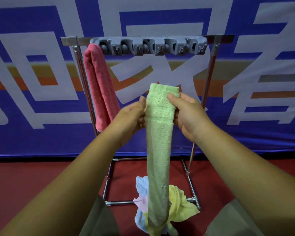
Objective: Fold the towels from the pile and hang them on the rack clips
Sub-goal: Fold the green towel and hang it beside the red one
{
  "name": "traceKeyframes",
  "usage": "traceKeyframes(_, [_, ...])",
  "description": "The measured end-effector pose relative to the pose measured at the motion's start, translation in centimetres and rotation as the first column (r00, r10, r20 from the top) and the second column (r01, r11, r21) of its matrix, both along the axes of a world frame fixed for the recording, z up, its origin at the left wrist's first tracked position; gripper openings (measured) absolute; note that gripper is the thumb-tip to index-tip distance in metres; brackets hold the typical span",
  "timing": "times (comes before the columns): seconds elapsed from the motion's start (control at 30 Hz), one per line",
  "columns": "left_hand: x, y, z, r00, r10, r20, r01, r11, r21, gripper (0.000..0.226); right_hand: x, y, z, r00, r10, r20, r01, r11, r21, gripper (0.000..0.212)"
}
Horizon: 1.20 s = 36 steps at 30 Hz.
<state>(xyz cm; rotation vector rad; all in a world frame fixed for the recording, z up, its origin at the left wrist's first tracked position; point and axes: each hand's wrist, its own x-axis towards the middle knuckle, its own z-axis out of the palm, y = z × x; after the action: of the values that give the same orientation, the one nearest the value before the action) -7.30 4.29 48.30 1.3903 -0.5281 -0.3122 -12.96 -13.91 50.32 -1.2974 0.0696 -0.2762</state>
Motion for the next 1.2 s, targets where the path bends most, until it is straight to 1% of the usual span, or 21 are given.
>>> traceKeyframes(0.1, [-0.2,0.1,-3.3,0.992,-0.124,-0.019,0.125,0.982,0.144,0.065,0.3,-0.1,-0.3,0.998,-0.04,-0.045,0.043,0.996,0.072,0.024])
traceKeyframes(0.13, [-0.4,0.2,-4.2,0.988,-0.15,-0.034,0.154,0.97,0.189,0.064,0.4,-0.1,-0.4,0.997,-0.05,-0.059,0.056,0.993,0.102,0.025])
traceKeyframes(0.23, [-1.0,0.0,-6.0,0.981,-0.185,-0.058,0.194,0.939,0.284,0.047,0.7,-0.4,-0.8,0.991,-0.049,-0.121,0.072,0.979,0.192,0.029])
traceKeyframes(0.33, [-1.4,-0.1,-7.6,0.979,-0.181,-0.093,0.2,0.939,0.28,0.038,1.2,-0.6,-1.3,0.977,-0.053,-0.209,0.106,0.962,0.253,0.029])
traceKeyframes(0.4, [-1.3,0.0,-8.8,0.973,-0.194,-0.126,0.222,0.937,0.27,0.037,1.9,-0.9,-2.2,0.968,-0.057,-0.245,0.127,0.952,0.28,0.032])
traceKeyframes(0.47, [-1.3,0.2,-9.8,0.967,-0.194,-0.165,0.231,0.94,0.25,0.046,2.6,-1.3,-3.6,0.961,-0.074,-0.265,0.16,0.933,0.321,0.035])
traceKeyframes(0.53, [-1.2,0.2,-10.8,0.962,-0.176,-0.21,0.223,0.948,0.226,0.053,3.1,-1.7,-5.2,0.948,-0.106,-0.301,0.216,0.908,0.358,0.032])
traceKeyframes(0.57, [-1.3,0.1,-11.1,0.956,-0.168,-0.24,0.22,0.952,0.212,0.052,3.2,-1.8,-6.0,0.94,-0.117,-0.319,0.236,0.901,0.365,0.032])
traceKeyframes(0.63, [-1.4,-0.1,-11.6,0.932,-0.169,-0.32,0.232,0.958,0.17,0.042,3.2,-1.9,-8.1,0.914,-0.115,-0.39,0.253,0.911,0.324,0.035])
traceKeyframes(0.67, [-1.4,-0.3,-11.8,0.916,-0.178,-0.359,0.242,0.96,0.141,0.039,3.2,-1.9,-9.5,0.89,-0.095,-0.446,0.249,0.921,0.301,0.041])
traceKeyframes(0.7, [-1.5,-0.6,-11.8,0.903,-0.174,-0.393,0.235,0.966,0.111,0.039,3.1,-1.7,-11.0,0.861,-0.06,-0.506,0.236,0.927,0.291,0.053])
traceKeyframes(0.77, [-1.1,-1.2,-12.2,0.874,-0.136,-0.467,0.183,0.981,0.058,0.048,2.8,-1.3,-14.6,0.781,0.018,-0.625,0.215,0.931,0.294,0.075])
traceKeyframes(0.8, [-0.7,-1.4,-12.4,0.853,-0.116,-0.509,0.157,0.987,0.039,0.053,2.3,-1.0,-16.0,0.741,0.063,-0.669,0.201,0.929,0.31,0.08])
traceKeyframes(0.83, [-0.1,-1.5,-12.8,0.826,-0.104,-0.554,0.14,0.99,0.024,0.056,2.0,-0.6,-17.6,0.703,0.08,-0.707,0.2,0.931,0.304,0.079])
traceKeyframes(0.87, [0.5,-1.6,-13.2,0.794,-0.1,-0.6,0.128,0.992,0.003,0.056,1.6,-0.1,-18.7,0.679,0.084,-0.729,0.197,0.936,0.292,0.078])
traceKeyframes(0.93, [2.0,-1.2,-14.0,0.715,-0.098,-0.692,0.083,0.995,-0.055,0.052,1.4,1.1,-19.9,0.653,0.123,-0.747,0.157,0.944,0.292,0.083])
traceKeyframes(1.0, [3.2,-0.6,-14.5,0.65,-0.088,-0.755,0.001,0.993,-0.115,0.049,1.6,2.1,-20.2,0.679,0.118,-0.724,0.102,0.962,0.252,0.083])
traceKeyframes(1.07, [4.1,0.1,-14.6,0.609,-0.099,-0.787,-0.067,0.982,-0.176,0.038,2.0,2.7,-20.3,0.718,0.092,-0.69,0.093,0.97,0.225,0.078])
traceKeyframes(1.13, [4.9,0.9,-14.8,0.569,-0.137,-0.811,-0.125,0.96,-0.249,0.022,1.9,2.6,-20.3,0.736,0.121,-0.666,0.018,0.98,0.198,0.078])
traceKeyframes(1.2, [5.2,1.3,-14.8,0.52,-0.196,-0.831,-0.173,0.929,-0.328,0.021,1.8,2.2,-20.1,0.762,0.175,-0.623,-0.056,0.977,0.205,0.073])
